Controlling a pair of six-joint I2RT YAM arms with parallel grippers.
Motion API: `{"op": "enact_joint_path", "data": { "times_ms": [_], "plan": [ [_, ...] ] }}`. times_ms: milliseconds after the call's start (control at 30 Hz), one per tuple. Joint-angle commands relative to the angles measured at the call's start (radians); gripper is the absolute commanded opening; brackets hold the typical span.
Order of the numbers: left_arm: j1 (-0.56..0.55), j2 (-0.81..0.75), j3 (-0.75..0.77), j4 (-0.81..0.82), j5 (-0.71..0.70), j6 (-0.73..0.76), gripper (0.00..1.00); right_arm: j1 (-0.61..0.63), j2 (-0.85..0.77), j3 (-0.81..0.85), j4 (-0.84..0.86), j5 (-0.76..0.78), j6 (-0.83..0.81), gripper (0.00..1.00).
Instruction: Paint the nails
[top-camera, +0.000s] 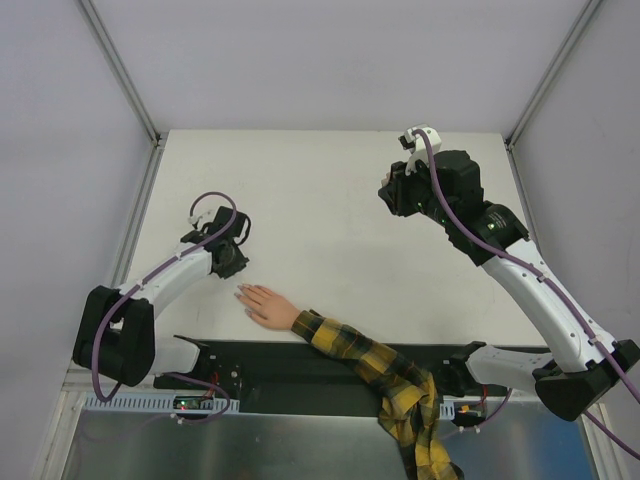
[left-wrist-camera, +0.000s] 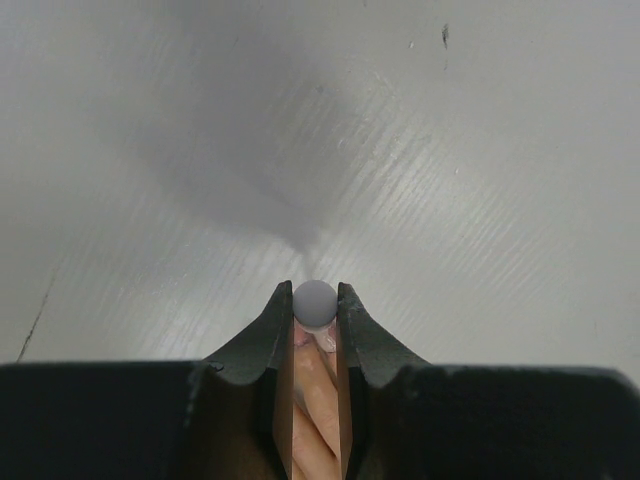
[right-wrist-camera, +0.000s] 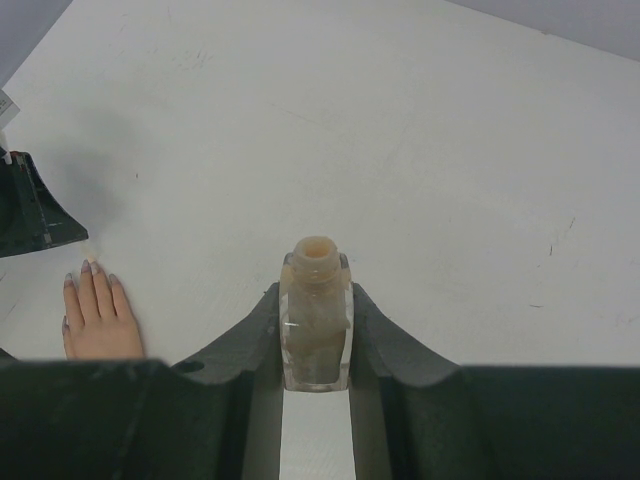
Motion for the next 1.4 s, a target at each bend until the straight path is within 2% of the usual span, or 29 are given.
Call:
{"op": "enact_joint_path", "data": {
  "times_ms": [0,567,1367],
  "plan": [
    [0.012,-0.045,0.053,-0.041,-0.029,0.023,0.0,-0.004,-0.018,0.016,0.027,-0.013,0.008,0.0],
    [0.011,0.016,0.038,-0.041,0.061,-0.02,0.0,-0.004,-0.01,0.005,0.033,-0.011,0.011,0.0],
    [0.012,0.056,0.032,-0.064,0.057,-0.056,0.0,-0.005,-0.005,0.008,0.03,-0.008,0.012,0.0]
  ]
}}
